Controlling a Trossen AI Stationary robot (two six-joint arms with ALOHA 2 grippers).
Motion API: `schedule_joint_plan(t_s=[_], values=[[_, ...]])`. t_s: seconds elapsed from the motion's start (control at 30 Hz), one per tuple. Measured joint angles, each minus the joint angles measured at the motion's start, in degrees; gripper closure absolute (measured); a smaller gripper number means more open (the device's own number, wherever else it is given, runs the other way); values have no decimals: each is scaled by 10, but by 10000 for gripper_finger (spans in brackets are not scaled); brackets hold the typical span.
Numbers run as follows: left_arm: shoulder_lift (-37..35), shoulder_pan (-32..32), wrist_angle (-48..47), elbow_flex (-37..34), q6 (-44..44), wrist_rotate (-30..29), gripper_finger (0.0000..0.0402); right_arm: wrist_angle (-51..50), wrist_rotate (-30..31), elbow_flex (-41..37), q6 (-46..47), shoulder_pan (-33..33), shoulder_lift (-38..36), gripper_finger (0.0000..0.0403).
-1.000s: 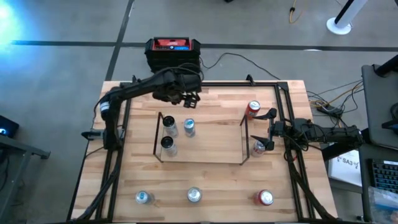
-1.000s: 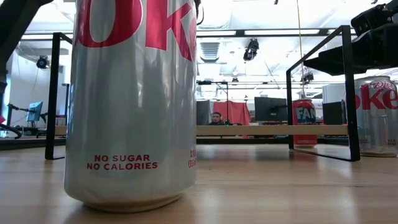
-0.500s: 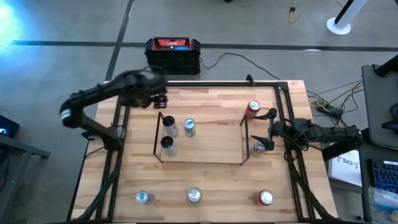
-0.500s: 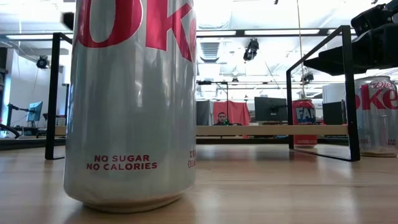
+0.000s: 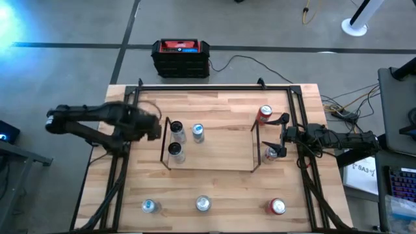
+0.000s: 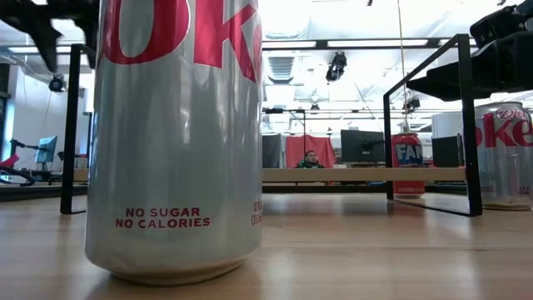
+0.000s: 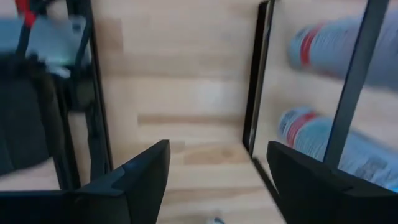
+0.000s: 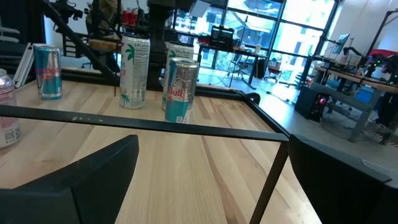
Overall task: Place canned beverage on shelf
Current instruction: Put the blue soda can on the shelf aligned with the blue soda can
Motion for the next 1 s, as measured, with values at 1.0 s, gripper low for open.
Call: schedule_joint_plan(t_s=[1.0], values=[[321,-419,-15,268,-652,11,155,0,0,0,0,0,0,5]])
